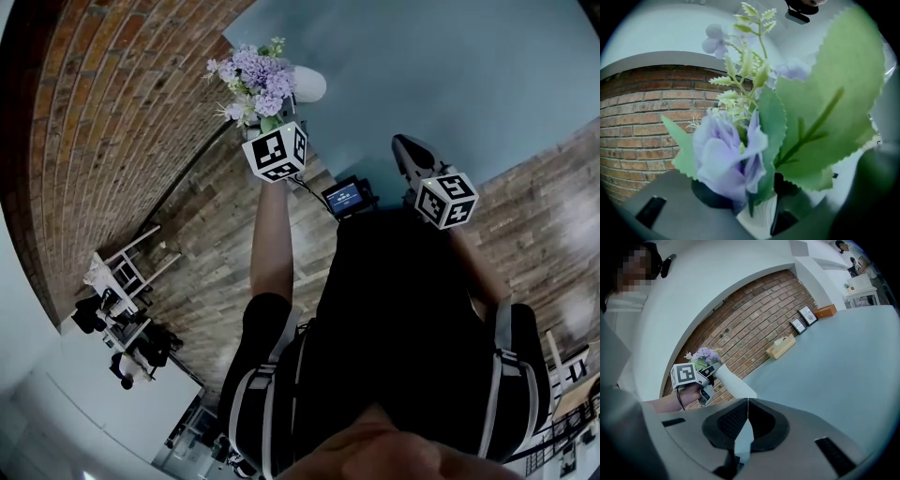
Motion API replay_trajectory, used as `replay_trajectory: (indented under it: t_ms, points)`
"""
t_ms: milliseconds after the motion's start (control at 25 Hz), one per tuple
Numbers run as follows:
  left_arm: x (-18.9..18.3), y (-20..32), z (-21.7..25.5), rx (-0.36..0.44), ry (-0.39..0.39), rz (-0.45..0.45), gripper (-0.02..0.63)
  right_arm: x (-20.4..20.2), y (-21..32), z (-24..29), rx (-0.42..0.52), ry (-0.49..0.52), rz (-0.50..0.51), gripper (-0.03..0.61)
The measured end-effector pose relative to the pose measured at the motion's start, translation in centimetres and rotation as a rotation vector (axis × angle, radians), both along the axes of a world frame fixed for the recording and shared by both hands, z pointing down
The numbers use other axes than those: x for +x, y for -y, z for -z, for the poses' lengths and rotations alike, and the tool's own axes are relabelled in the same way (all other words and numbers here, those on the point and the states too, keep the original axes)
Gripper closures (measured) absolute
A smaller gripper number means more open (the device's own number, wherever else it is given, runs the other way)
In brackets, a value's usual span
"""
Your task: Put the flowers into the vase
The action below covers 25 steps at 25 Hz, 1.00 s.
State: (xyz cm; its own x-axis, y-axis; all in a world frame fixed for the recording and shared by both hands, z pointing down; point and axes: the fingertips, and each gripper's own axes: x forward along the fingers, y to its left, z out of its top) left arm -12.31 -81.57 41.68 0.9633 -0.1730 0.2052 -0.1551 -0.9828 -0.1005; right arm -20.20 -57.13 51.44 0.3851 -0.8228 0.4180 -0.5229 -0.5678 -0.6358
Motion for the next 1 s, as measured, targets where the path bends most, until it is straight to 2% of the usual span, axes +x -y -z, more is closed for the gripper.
replay_trajectory:
  t_ms: [320, 560, 800, 1000]
  points:
    - [-0.1, -0.1, 0.0, 0.024, -0.014, 0.026, 0.333, -0.2, -0.1, -0.3, 0.002, 0.007, 0.002, 0.560]
    - [-0.4, -0.2, -0.2, -0.046, -0.007, 0.002, 0.271, -0.2, -0.1, -0.3, 0.003, 0.010, 0.000, 0.560]
    - [-0.8, -0.4, -0.1, -0.062, 0.002, -0.020, 0.190, -0.3, 0.2, -0.3, 0.004, 0.011, 0.010, 0.560]
    - [-1.0, -0.5, -1.1, -0.088, 0.026, -0.026, 0.153, -0.3, 0.2, -0.5, 0.006, 0.016, 0.014, 0.560]
